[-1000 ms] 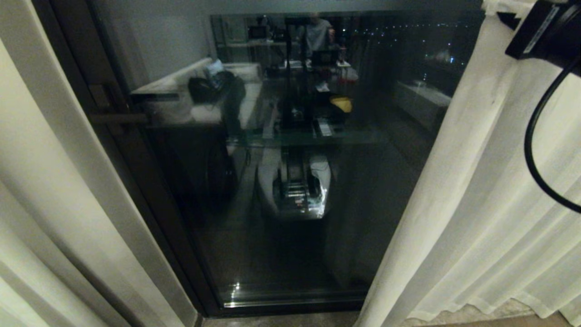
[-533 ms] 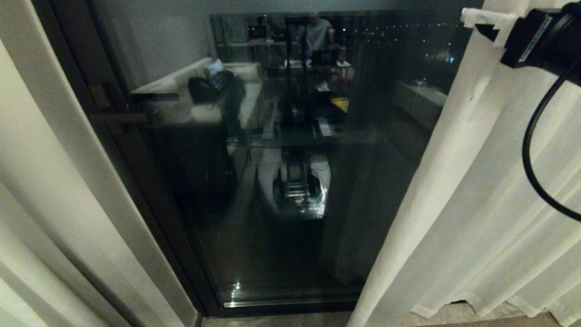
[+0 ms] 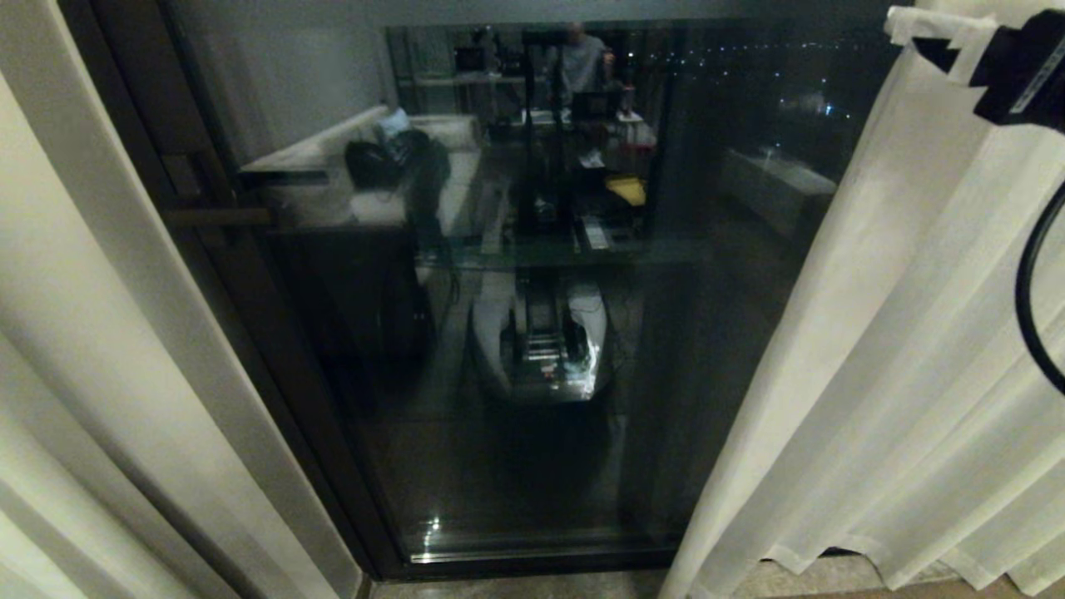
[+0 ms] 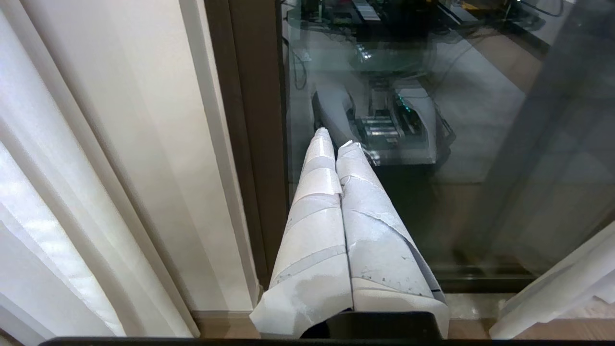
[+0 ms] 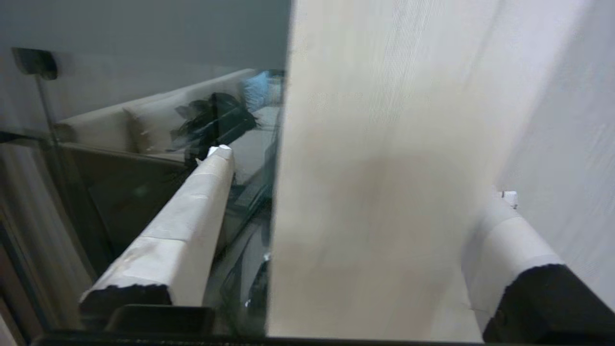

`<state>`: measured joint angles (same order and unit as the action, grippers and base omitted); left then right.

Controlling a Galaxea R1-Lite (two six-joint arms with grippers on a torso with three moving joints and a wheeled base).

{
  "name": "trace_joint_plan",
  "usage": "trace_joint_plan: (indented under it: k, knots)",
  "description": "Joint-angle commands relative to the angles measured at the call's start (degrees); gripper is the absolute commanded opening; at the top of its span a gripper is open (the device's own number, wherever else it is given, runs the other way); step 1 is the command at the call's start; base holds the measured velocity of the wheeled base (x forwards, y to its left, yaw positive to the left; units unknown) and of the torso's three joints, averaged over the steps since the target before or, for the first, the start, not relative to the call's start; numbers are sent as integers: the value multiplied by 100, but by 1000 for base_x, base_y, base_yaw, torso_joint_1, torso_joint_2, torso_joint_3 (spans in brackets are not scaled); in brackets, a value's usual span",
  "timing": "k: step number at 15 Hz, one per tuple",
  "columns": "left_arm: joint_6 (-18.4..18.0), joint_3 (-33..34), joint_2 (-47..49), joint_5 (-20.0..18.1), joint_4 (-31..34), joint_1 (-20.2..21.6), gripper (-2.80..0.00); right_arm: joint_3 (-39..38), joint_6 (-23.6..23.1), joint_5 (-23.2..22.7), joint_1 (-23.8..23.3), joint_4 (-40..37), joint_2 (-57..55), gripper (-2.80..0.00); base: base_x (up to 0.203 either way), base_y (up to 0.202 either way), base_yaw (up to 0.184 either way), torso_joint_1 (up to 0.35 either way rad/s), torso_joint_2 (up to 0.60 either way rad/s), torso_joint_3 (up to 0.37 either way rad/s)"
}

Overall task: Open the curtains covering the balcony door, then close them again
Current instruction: Close the inner curtains on both sides

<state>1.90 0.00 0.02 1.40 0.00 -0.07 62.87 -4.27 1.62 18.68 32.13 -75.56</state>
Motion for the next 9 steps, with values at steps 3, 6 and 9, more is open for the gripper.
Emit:
trace_joint_plan:
  k: [3, 6, 9]
  knots:
    - [3, 0, -2, 8, 0, -1, -280, -631, -4, 13, -10, 4, 750, 0, 0, 0, 0, 0, 0, 0]
    - [3, 0, -2, 0, 0, -1, -280, -1071, -4, 14, -66, 9, 1147, 0, 0, 0, 0, 0, 0, 0]
    - [3, 0, -2, 0, 0, -1, -280, -1521, 4, 14, -113, 5, 1547, 0, 0, 0, 0, 0, 0, 0]
